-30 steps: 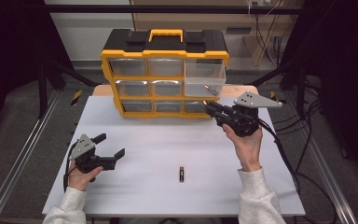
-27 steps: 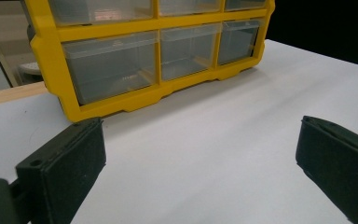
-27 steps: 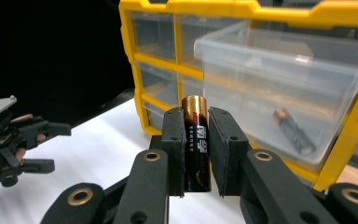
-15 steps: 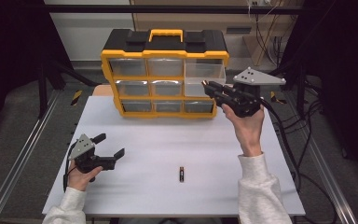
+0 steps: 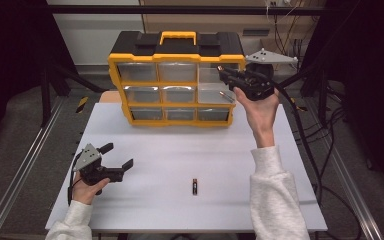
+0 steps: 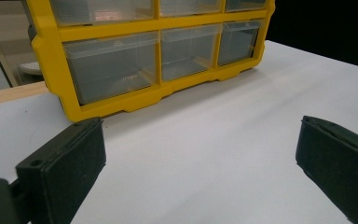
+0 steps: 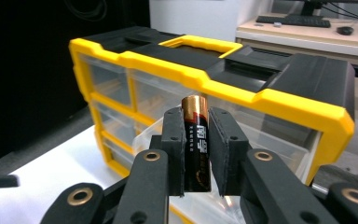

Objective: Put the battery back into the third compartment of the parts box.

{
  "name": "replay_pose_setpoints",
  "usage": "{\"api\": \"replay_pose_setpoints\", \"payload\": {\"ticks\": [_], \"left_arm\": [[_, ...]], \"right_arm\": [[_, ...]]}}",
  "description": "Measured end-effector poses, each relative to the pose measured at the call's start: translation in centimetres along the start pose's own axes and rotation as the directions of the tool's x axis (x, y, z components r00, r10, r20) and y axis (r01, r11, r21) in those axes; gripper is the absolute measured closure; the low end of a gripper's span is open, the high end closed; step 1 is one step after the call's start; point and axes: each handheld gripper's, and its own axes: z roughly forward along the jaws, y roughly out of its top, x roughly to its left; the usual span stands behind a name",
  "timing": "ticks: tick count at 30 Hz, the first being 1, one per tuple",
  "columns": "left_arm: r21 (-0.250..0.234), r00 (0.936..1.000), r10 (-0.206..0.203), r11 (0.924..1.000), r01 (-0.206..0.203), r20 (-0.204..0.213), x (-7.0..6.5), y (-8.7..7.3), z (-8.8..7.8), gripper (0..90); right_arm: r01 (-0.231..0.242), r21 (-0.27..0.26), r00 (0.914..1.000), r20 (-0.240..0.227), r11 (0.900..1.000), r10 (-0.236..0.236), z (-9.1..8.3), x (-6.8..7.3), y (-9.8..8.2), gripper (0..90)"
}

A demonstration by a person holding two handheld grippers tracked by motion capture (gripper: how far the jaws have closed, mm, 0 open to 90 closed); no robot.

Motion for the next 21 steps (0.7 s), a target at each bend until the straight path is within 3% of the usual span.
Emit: {"api": "replay_pose_setpoints", "payload": {"ticks": [12, 21], "left_arm": [[-0.002, 1.0000, -0.004, 1.0000, 0.004, -0.002, 0.1, 0.0, 0.0, 1.1], [-0.002, 1.0000, -0.002, 1.0000, 0.002, -0.004, 0.1, 0.0, 0.0, 1.1]], "right_arm": [[0.002, 0.089, 0.9961, 0.088, 0.996, -0.010, 3.4, -1.9, -0.2, 77.2], [0.008, 0.178, 0.9889, 0.144, 0.984, -0.035, 4.2, -2.5, -0.6, 76.9]]}}
